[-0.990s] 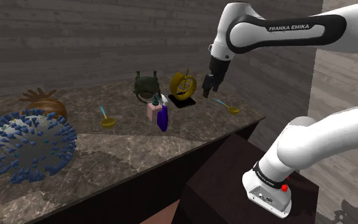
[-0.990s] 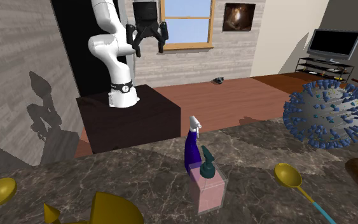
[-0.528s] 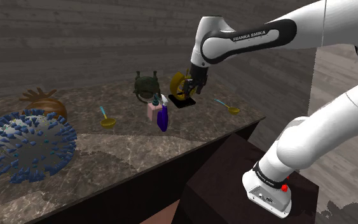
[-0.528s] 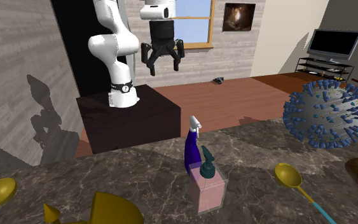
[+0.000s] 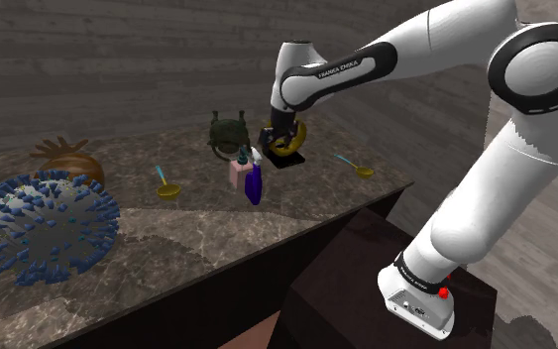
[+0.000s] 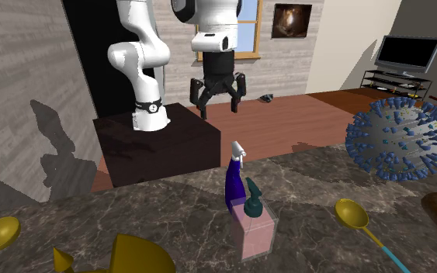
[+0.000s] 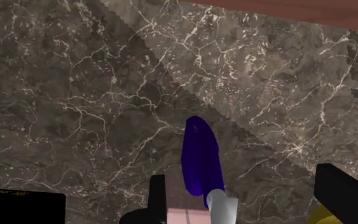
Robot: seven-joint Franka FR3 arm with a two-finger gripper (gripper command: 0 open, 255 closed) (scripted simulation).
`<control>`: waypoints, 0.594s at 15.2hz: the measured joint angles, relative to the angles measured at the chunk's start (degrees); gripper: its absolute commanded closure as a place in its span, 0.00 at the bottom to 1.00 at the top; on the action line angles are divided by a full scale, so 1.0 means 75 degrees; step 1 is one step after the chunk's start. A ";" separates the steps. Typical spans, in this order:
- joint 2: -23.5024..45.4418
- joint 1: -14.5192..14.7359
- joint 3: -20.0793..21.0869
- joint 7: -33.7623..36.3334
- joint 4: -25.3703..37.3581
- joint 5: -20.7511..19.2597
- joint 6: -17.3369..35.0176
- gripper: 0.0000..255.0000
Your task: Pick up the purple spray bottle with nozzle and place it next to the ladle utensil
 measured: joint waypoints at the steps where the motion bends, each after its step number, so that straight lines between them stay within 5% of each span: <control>1: 0.0351 0.0009 0.0005 0.0141 0.0280 -0.0083 0.0097 0.00; 9: 0.1939 0.0122 -0.0061 0.0816 0.1463 -0.0472 0.0593 0.00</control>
